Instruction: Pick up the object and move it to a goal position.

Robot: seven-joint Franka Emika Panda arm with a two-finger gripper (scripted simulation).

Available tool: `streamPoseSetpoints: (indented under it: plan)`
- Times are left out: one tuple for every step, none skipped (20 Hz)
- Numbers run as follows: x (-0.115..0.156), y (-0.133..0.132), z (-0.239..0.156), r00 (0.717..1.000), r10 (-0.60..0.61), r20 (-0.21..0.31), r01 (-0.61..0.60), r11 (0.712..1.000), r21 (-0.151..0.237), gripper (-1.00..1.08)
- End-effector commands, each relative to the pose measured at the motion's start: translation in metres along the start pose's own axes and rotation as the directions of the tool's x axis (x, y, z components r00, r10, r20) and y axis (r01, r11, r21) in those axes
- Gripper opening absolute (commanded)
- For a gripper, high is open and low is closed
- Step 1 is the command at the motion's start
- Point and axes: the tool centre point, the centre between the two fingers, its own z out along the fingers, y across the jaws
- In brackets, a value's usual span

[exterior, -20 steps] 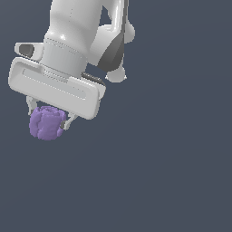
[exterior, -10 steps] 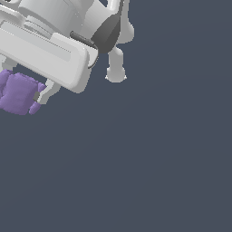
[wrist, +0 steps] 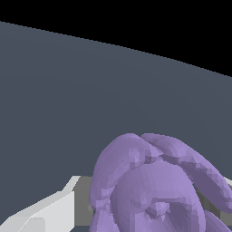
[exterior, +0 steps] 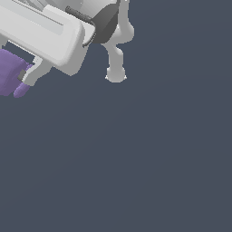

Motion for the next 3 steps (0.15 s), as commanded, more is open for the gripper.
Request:
streamPoseSetpoints:
  plan:
    - [0.0024, 0.0015, -0.0025, 1.0, 0.004, -0.006, -0.004, 1.0, -0.005, -1.0]
    - [0.0028, 0.0017, -0.0029, 1.0, 0.004, -0.007, -0.005, 1.0, -0.006, -1.0]
    - [0.0028, 0.0015, -0.0028, 1.0, 0.004, -0.007, -0.005, 1.0, -0.006, -1.0]
